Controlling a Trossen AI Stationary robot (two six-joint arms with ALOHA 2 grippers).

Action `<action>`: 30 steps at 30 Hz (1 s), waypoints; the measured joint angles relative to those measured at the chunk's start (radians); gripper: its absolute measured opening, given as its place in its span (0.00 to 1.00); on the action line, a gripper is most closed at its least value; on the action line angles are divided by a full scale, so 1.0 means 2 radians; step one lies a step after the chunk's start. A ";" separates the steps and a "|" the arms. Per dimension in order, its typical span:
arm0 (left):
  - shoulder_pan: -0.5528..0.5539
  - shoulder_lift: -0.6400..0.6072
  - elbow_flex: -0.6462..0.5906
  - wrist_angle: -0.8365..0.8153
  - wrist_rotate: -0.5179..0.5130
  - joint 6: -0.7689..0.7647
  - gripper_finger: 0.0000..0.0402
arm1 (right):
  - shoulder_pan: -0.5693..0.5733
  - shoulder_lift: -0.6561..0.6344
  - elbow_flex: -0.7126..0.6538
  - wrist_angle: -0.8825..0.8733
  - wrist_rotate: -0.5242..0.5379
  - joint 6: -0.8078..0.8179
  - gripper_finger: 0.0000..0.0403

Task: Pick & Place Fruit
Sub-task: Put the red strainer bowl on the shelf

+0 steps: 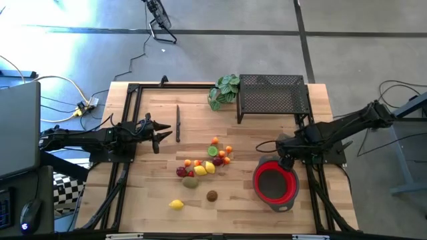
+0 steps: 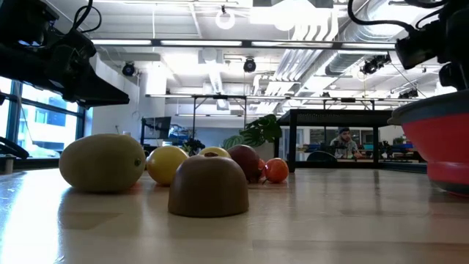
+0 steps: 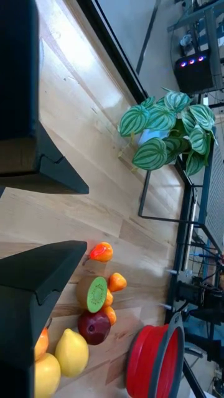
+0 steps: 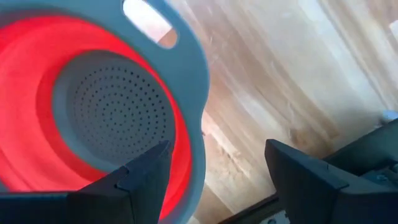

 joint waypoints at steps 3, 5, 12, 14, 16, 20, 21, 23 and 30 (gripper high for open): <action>0.000 0.000 0.000 0.000 0.000 0.000 0.32 | 0.009 0.000 0.000 0.007 0.008 0.009 0.62; 0.000 0.000 0.000 0.000 0.000 0.000 0.32 | 0.015 0.000 -0.002 0.017 0.011 0.009 0.62; 0.000 0.000 0.000 0.000 0.000 0.000 0.32 | 0.031 0.000 -0.045 0.066 0.020 0.034 0.62; 0.000 0.000 0.000 0.000 0.000 0.000 0.32 | 0.034 0.000 -0.055 0.067 0.024 0.045 0.62; 0.000 0.000 0.000 0.000 0.000 0.000 0.32 | 0.039 0.000 -0.064 0.067 0.028 0.055 0.62; 0.000 0.000 0.000 0.000 0.000 0.000 0.32 | 0.049 0.000 -0.079 0.074 0.028 0.061 0.62; 0.000 0.000 0.000 0.000 0.000 0.000 0.32 | 0.051 0.000 -0.082 0.077 0.025 0.062 0.62; 0.000 0.000 0.000 0.000 0.000 0.000 0.32 | 0.054 0.000 -0.085 0.085 0.021 0.062 0.62; 0.000 0.000 0.000 0.000 0.000 0.000 0.32 | 0.059 0.000 -0.086 0.106 0.017 0.062 0.61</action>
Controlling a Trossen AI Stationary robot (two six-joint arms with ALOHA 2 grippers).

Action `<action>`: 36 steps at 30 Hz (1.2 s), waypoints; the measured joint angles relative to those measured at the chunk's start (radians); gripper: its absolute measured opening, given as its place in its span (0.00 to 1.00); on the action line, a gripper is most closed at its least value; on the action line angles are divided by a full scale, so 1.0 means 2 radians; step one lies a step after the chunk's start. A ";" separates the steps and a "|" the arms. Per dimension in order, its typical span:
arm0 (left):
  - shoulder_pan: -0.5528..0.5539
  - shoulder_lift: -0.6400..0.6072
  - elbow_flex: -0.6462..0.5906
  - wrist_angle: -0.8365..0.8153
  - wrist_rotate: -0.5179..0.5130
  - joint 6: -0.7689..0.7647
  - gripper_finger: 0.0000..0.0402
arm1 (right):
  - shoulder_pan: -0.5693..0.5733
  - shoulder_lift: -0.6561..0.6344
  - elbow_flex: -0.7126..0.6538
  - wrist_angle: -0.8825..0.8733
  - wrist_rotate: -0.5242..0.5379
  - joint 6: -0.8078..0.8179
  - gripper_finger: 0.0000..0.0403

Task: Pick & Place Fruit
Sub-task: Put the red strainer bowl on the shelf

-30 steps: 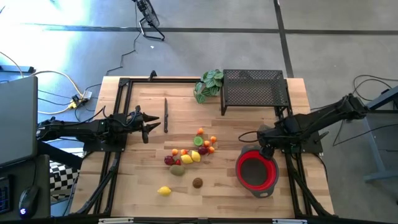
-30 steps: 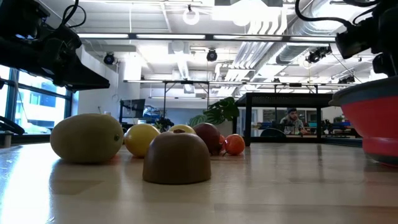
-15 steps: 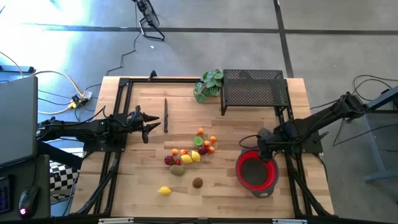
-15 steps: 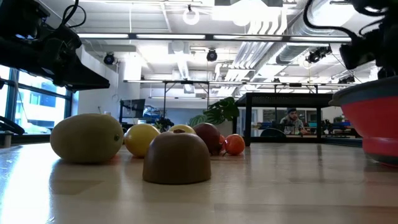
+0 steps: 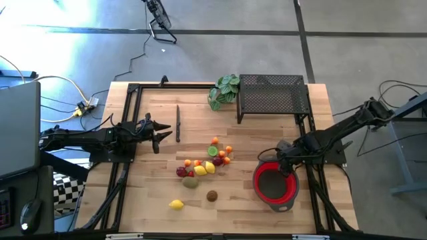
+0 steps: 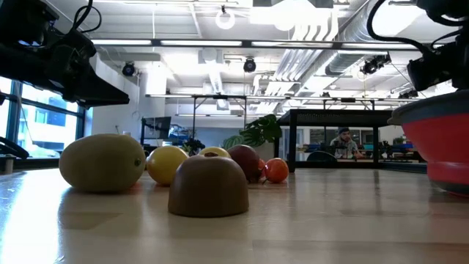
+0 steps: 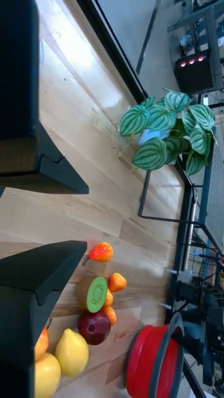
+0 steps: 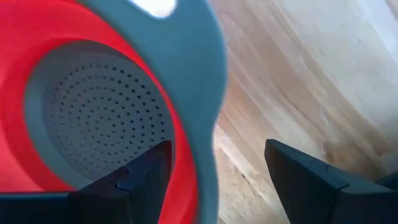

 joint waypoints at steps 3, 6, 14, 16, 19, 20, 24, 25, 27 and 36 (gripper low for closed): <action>0.000 0.000 0.000 0.000 0.000 0.000 0.32 | 0.000 0.000 0.000 0.004 0.000 0.000 0.56; 0.000 0.000 0.000 0.000 0.000 0.000 0.32 | 0.000 0.000 0.000 0.003 0.000 -0.002 0.47; 0.000 0.000 0.000 0.000 0.000 0.000 0.32 | 0.000 0.000 0.000 0.003 -0.002 -0.006 0.26; 0.000 0.000 0.000 0.000 0.000 0.000 0.32 | 0.000 0.000 0.000 0.003 -0.002 -0.006 0.22; 0.000 0.000 0.000 0.000 0.000 0.000 0.32 | 0.000 0.000 0.000 0.003 -0.002 -0.006 0.16; 0.000 0.000 0.000 0.000 0.000 0.000 0.32 | 0.000 0.000 0.000 0.003 -0.002 -0.006 0.15; 0.000 0.000 0.000 0.000 0.000 0.000 0.32 | 0.000 0.000 0.000 0.003 -0.003 -0.011 0.08; 0.000 0.000 0.000 0.000 0.000 0.000 0.32 | 0.000 0.000 0.001 0.004 -0.003 -0.014 0.07; 0.000 0.000 0.000 0.000 0.000 0.000 0.32 | 0.000 -0.001 0.001 0.005 -0.004 -0.018 0.05; 0.000 0.000 0.000 0.000 0.000 0.000 0.32 | 0.000 0.000 0.001 0.011 -0.004 -0.007 0.06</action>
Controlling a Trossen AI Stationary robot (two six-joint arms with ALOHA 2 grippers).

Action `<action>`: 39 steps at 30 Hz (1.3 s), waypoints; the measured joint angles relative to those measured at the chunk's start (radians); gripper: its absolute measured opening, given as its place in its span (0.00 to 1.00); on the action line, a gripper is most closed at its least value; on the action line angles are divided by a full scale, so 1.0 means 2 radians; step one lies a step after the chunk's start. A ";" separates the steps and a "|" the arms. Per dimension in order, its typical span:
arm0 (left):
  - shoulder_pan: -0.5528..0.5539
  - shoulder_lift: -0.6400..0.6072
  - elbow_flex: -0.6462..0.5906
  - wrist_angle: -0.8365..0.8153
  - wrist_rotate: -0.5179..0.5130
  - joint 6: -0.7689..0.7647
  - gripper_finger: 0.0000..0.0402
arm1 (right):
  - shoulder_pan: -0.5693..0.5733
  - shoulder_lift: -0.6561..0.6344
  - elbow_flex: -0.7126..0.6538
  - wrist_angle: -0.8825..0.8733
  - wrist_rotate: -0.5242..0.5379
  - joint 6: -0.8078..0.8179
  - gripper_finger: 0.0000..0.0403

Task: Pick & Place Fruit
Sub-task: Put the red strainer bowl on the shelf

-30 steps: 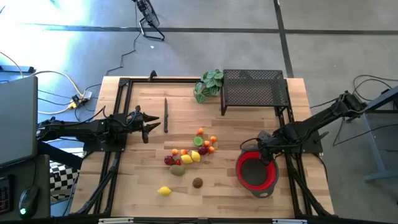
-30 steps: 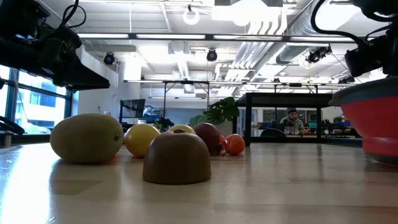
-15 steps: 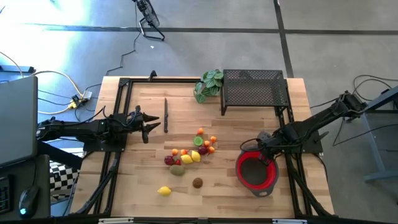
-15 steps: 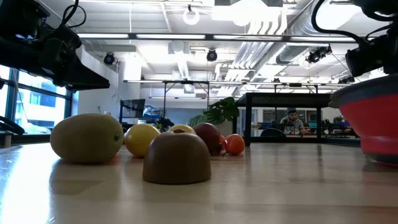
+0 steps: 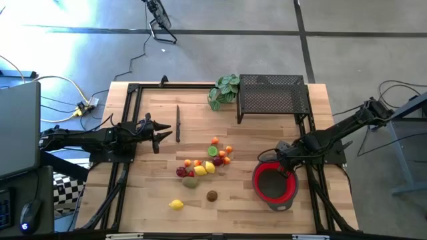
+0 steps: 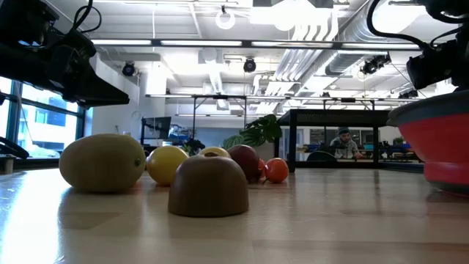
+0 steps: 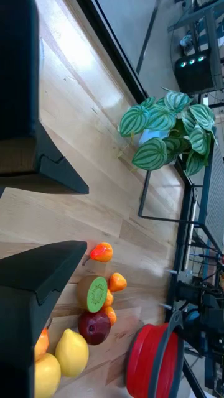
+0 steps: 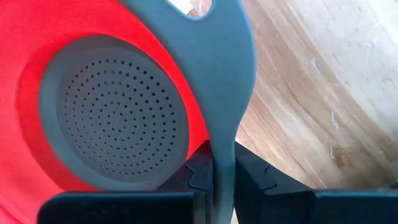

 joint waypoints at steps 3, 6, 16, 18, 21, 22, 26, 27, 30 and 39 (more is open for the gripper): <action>0.000 0.000 0.000 0.000 0.000 0.000 0.32 | 0.000 0.000 0.000 0.002 -0.003 0.002 0.05; 0.000 0.000 0.000 0.000 0.000 0.000 0.32 | 0.000 0.000 0.000 0.005 -0.005 0.010 0.05; 0.000 0.000 0.000 0.000 0.000 0.000 0.32 | 0.000 0.000 0.006 0.020 -0.003 0.033 0.05; 0.000 0.000 0.000 0.000 0.000 0.000 0.32 | 0.000 0.000 0.015 0.018 0.003 0.037 0.04; 0.000 0.000 0.000 0.000 0.000 0.000 0.32 | 0.000 0.000 0.035 0.011 0.010 0.047 0.04; 0.000 0.000 0.000 0.000 0.000 0.000 0.32 | 0.000 0.000 0.043 0.007 0.011 0.048 0.04; 0.000 0.000 0.000 0.000 0.000 0.000 0.32 | -0.002 0.000 0.086 -0.032 0.033 0.061 0.03; 0.000 0.000 0.000 0.000 0.000 0.000 0.32 | -0.004 0.000 0.097 -0.040 0.037 0.061 0.03; 0.000 0.000 0.000 0.000 0.000 0.000 0.32 | -0.017 0.000 0.130 -0.066 0.048 0.059 0.03; 0.000 0.000 0.000 0.000 0.000 0.000 0.32 | -0.076 0.000 0.215 -0.103 0.101 0.019 0.03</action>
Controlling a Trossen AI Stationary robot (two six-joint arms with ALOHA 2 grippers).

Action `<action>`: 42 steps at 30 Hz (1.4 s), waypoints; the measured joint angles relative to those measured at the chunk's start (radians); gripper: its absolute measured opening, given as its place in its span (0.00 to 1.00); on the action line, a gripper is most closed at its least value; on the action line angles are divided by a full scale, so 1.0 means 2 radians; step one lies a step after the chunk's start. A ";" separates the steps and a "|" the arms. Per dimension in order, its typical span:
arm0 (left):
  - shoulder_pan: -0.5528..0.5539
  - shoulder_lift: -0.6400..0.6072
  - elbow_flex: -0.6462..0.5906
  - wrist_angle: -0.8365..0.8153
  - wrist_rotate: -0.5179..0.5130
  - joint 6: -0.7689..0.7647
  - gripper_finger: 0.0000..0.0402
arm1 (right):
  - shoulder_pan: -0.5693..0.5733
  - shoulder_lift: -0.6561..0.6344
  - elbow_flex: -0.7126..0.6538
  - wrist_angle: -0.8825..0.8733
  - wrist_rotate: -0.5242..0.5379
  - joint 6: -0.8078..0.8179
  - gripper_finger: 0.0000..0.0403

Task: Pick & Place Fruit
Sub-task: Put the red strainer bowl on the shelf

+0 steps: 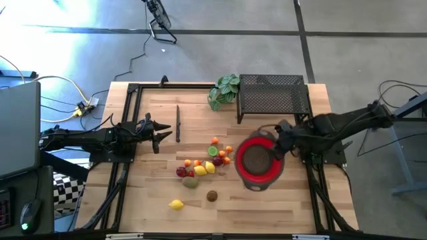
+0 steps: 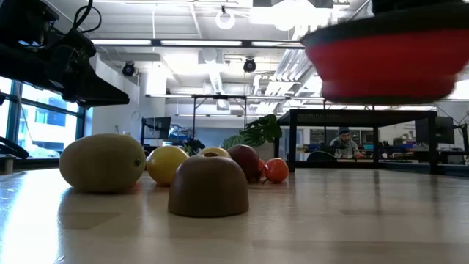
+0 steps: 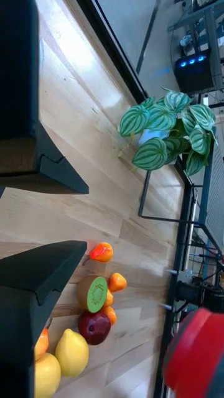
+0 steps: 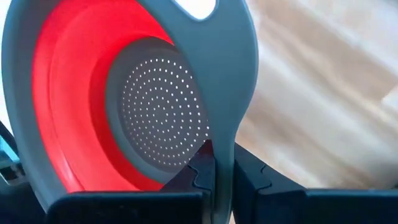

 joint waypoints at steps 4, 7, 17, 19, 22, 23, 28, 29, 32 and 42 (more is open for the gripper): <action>0.000 0.000 0.000 0.000 0.000 0.000 0.32 | -0.035 0.000 0.031 -0.002 0.028 -0.034 0.03; 0.000 0.000 0.000 0.000 0.000 0.000 0.32 | -0.066 0.000 0.055 -0.002 0.035 -0.073 0.03; 0.000 0.000 0.000 0.000 0.000 0.000 0.32 | -0.184 0.000 0.127 -0.011 0.031 -0.181 0.03; 0.000 0.000 0.000 0.000 0.000 0.000 0.32 | -0.214 0.000 0.139 -0.022 0.024 -0.195 0.03; 0.000 0.000 0.000 0.000 0.000 0.000 0.32 | -0.260 0.000 0.151 -0.042 0.019 -0.212 0.03; 0.000 0.000 0.000 0.000 0.000 0.000 0.32 | -0.275 0.000 0.153 -0.049 0.019 -0.215 0.03; 0.000 0.000 0.000 0.000 0.000 0.000 0.32 | -0.361 0.000 0.155 -0.064 -0.004 -0.240 0.03; 0.000 0.000 0.000 0.000 0.000 0.000 0.32 | -0.380 0.000 0.155 -0.064 -0.009 -0.247 0.03; 0.000 0.000 0.000 -0.001 0.000 0.000 0.32 | -0.435 0.002 0.155 -0.060 -0.021 -0.278 0.03; 0.000 0.000 0.000 -0.001 0.001 0.000 0.32 | -0.565 0.050 0.155 -0.027 -0.048 -0.353 0.03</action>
